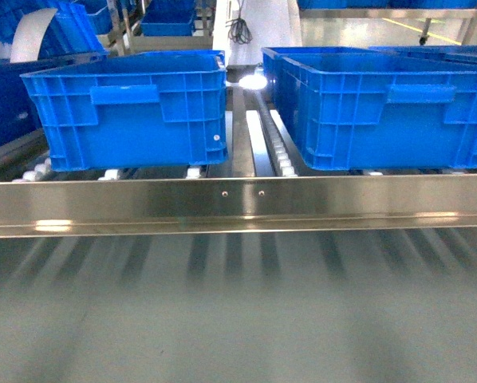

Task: Sort blue parts and orange caps into right shelf containers

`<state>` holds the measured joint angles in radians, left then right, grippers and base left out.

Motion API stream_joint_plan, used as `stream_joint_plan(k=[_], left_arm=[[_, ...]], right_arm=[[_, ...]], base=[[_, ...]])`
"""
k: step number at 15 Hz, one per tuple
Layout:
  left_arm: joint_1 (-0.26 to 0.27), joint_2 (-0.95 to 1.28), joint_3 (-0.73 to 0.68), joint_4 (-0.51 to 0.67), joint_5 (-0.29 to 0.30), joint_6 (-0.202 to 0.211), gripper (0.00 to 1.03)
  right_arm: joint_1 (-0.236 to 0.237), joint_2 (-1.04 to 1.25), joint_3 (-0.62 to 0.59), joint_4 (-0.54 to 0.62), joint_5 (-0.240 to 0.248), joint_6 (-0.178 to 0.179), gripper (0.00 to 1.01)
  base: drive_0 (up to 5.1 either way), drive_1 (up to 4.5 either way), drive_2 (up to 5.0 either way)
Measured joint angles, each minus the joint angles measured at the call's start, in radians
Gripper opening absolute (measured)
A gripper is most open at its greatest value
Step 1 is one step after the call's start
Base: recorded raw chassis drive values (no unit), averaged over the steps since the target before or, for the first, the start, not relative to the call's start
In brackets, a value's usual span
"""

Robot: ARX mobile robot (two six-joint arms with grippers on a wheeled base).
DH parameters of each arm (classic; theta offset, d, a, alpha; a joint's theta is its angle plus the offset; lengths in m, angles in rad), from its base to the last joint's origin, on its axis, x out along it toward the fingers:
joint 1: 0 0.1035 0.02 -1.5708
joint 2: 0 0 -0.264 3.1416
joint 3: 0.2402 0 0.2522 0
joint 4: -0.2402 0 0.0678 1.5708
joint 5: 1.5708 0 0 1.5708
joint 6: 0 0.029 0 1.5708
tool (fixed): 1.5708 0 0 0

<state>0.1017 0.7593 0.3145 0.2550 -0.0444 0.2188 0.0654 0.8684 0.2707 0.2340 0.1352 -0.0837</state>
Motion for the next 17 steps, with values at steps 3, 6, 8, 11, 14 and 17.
stream_joint_plan(k=[3,6,8,11,14,17], left_arm=[[0.0,-0.002,0.0,-0.001,0.0,0.0,0.44],[0.0,0.006,0.0,-0.001,0.0,0.0,0.44],[0.0,0.006,0.0,-0.001,0.0,0.0,0.44],[0.0,0.004,0.0,-0.002,0.0,0.0,0.44],[0.0,0.004,0.0,-0.001,0.0,0.0,0.44],[0.0,0.004,0.0,-0.001,0.0,0.0,0.44]], right_arm=[[0.0,0.0,0.0,0.002,0.0,0.0,0.44],[0.0,0.003,0.0,0.0,0.0,0.0,0.44],[0.0,0.002,0.0,0.002,0.0,0.0,0.44],[0.0,0.0,0.0,0.001,0.0,0.0,0.44],[0.0,0.0,0.0,0.001,0.0,0.0,0.44],[0.0,0.0,0.0,0.001,0.0,0.0,0.44]], base=[[0.1,3.97,-3.8],[0.1,2.65,-2.5],[0.0,0.0,0.0],[0.0,0.0,0.0],[0.0,0.0,0.0],[0.0,0.0,0.0]])
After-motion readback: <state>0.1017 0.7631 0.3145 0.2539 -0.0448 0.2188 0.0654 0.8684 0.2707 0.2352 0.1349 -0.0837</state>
